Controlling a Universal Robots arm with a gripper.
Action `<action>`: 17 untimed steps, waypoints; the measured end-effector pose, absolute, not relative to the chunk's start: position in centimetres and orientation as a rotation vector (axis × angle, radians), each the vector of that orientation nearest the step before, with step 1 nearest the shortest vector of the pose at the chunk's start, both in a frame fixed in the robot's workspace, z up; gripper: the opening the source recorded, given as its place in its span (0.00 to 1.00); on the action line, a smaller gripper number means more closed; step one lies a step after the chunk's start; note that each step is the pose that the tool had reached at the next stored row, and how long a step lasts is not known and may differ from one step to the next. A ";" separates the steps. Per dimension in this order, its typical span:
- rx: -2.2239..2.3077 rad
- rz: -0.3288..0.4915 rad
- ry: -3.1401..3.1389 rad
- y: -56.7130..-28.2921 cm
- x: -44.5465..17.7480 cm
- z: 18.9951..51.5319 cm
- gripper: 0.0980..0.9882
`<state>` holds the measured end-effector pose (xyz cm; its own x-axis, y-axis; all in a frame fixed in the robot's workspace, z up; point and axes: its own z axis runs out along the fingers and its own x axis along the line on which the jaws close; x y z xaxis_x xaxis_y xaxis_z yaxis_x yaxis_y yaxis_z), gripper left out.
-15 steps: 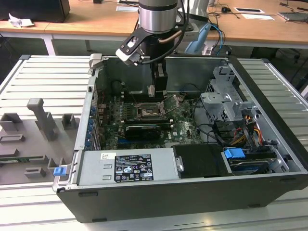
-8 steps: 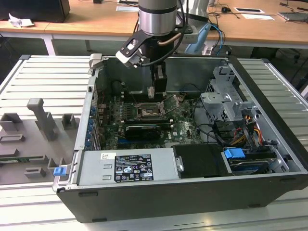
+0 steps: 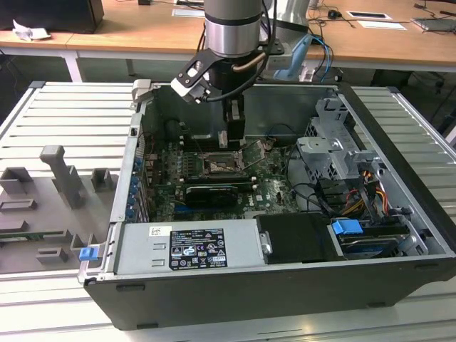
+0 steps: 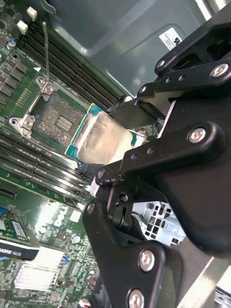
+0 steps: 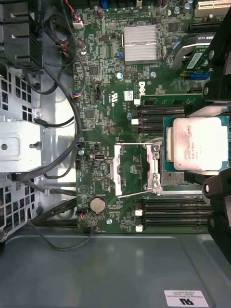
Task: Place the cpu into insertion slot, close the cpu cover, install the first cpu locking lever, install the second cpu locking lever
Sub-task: 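Place the cpu into insertion slot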
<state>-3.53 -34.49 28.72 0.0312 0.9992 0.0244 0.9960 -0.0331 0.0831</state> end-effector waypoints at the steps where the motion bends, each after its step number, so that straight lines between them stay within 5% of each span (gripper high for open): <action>1: 2.224 0.117 2.154 -34.5 -3.6 28.3 0.48; 17: 2.207 0.118 2.174 -34.0 -4.6 25.1 0.48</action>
